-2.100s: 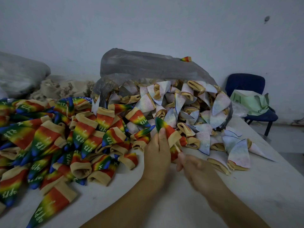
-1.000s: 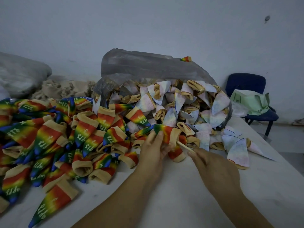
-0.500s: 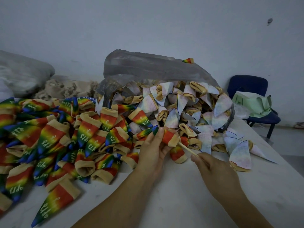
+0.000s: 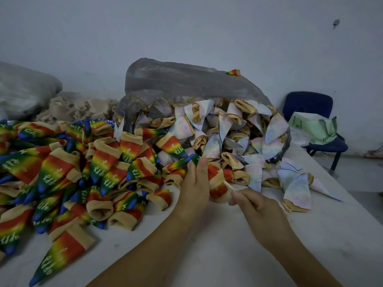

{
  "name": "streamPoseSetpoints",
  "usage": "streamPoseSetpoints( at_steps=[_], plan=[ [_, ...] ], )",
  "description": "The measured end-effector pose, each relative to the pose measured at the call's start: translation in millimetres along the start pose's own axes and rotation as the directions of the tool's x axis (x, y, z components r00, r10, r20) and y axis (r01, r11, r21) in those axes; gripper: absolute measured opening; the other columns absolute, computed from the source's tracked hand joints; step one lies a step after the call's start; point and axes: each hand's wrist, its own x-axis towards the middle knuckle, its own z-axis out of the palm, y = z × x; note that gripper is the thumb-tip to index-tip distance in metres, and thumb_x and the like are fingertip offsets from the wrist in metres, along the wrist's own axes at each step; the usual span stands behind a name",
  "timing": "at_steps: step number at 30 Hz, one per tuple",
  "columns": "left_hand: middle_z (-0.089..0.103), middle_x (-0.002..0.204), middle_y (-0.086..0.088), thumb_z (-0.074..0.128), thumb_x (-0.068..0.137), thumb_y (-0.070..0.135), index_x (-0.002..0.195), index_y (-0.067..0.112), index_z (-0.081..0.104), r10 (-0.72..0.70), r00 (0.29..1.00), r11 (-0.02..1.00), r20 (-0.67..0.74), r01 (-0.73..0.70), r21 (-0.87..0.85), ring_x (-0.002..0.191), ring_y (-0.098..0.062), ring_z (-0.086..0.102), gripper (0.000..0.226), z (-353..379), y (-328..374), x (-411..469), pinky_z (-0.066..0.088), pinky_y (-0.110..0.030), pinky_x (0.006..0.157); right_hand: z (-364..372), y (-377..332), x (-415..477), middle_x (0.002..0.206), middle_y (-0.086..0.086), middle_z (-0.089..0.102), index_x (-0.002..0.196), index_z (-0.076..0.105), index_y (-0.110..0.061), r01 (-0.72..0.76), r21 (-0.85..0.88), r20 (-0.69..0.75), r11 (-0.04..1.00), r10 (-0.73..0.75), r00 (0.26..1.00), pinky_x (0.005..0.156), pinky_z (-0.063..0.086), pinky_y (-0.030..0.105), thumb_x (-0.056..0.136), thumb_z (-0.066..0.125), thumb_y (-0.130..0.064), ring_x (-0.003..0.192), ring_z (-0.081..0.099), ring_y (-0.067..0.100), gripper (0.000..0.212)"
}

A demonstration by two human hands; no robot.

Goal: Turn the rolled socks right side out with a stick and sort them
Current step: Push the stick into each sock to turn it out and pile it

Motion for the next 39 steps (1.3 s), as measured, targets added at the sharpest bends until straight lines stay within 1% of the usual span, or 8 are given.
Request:
streamPoseSetpoints(
  at_steps=[3,8,12,16,23,26,32,39],
  plan=[
    [0.059,0.105,0.013,0.028,0.074,0.079,0.098,0.041,0.054,0.008,1.0,0.999,-0.006,-0.008,0.033,0.091,0.021,0.052,0.051,-0.6,3.4,-2.7,0.037,0.001,0.071,5.6,-7.8,-5.4,0.048,-0.009,0.046,0.07,0.065,-0.038,-0.087,0.182,0.085,0.979,0.073,0.994,0.047,0.034,0.011,0.072,0.036,-0.071,0.047,0.043,0.001,0.044],
    [0.041,0.137,0.022,0.022,0.073,0.083,0.147,0.034,0.04,-0.02,0.999,0.999,-0.041,0.019,-0.034,0.126,0.004,0.036,0.091,-4.5,1.4,-8.9,0.024,-0.017,0.1,4.8,-7.9,-3.9,0.044,-0.019,0.047,0.068,0.067,-0.029,-0.165,0.179,0.212,0.97,0.126,0.969,0.046,0.032,0.005,0.08,0.041,-0.062,0.046,0.045,-0.004,0.043],
    [0.064,0.083,0.043,0.024,0.078,0.076,0.096,0.047,0.063,-0.077,0.993,0.993,-0.092,0.068,-0.095,0.081,0.028,0.055,0.052,-2.9,5.0,-10.8,0.038,0.004,0.068,-1.7,2.0,0.5,0.053,-0.023,0.054,0.063,0.058,-0.034,-0.043,-0.047,0.111,0.998,0.048,0.993,0.048,0.034,0.013,0.093,0.046,-0.047,0.054,0.05,-0.003,0.034],
    [0.073,0.076,0.02,0.022,0.095,0.064,0.07,0.047,0.075,-0.065,0.994,0.991,-0.092,0.053,-0.125,0.079,0.009,0.067,0.061,-1.4,0.3,-7.2,0.047,-0.005,0.063,-7.5,6.1,3.4,0.051,-0.008,0.052,0.059,0.054,-0.035,-0.031,-0.043,0.075,0.999,0.034,0.997,0.047,0.03,0.019,0.079,0.036,-0.066,0.046,0.045,0.004,0.042],
    [0.058,0.136,-0.016,0.023,0.081,0.083,0.131,0.007,0.058,-0.012,0.997,0.999,-0.071,0.009,-0.032,0.13,-0.028,0.052,0.097,5.8,7.2,-13.1,0.042,-0.042,0.109,6.9,-10.1,-4.4,0.045,-0.01,0.034,0.061,0.057,-0.022,-0.259,0.296,0.278,0.92,0.177,0.944,0.041,0.026,0.014,0.076,0.042,-0.072,0.041,0.029,0.006,0.054],
    [0.073,0.081,0.006,0.038,0.084,0.065,0.092,0.017,0.068,0.041,0.999,0.994,-0.023,-0.043,-0.105,0.082,-0.012,0.069,0.058,4.6,9.3,-10.7,0.056,-0.025,0.075,9.6,-14.1,-4.3,0.046,-0.006,0.033,0.061,0.06,-0.021,-0.344,0.374,0.344,0.861,0.216,0.914,0.041,0.024,0.018,0.072,0.045,-0.074,0.041,0.027,0.008,0.056],
    [0.066,0.114,0.009,0.051,0.087,0.063,0.132,0.019,0.054,-0.02,0.999,0.997,0.033,0.023,-0.077,0.099,0.005,0.064,0.064,1.2,-5.4,-5.9,0.052,-0.011,0.079,-3.7,-2.0,5.1,0.061,-0.007,0.061,0.067,0.059,-0.034,-0.137,-0.107,0.006,0.985,0.138,0.99,0.052,0.04,0.016,0.073,0.03,-0.075,0.058,0.054,-0.002,0.05],
    [0.07,0.122,-0.004,0.062,0.078,0.054,0.132,0.024,0.059,-0.182,0.982,0.922,0.041,0.185,-0.341,0.115,-0.021,0.065,0.062,-3.5,-2.4,2.7,0.049,-0.044,0.105,-12.7,9.2,9.5,0.066,-0.012,0.052,0.09,0.068,-0.032,0.216,-0.481,-0.114,0.85,-0.305,0.946,0.052,0.042,0.032,0.097,0.035,-0.047,0.063,0.05,0.015,0.037]
  ],
)
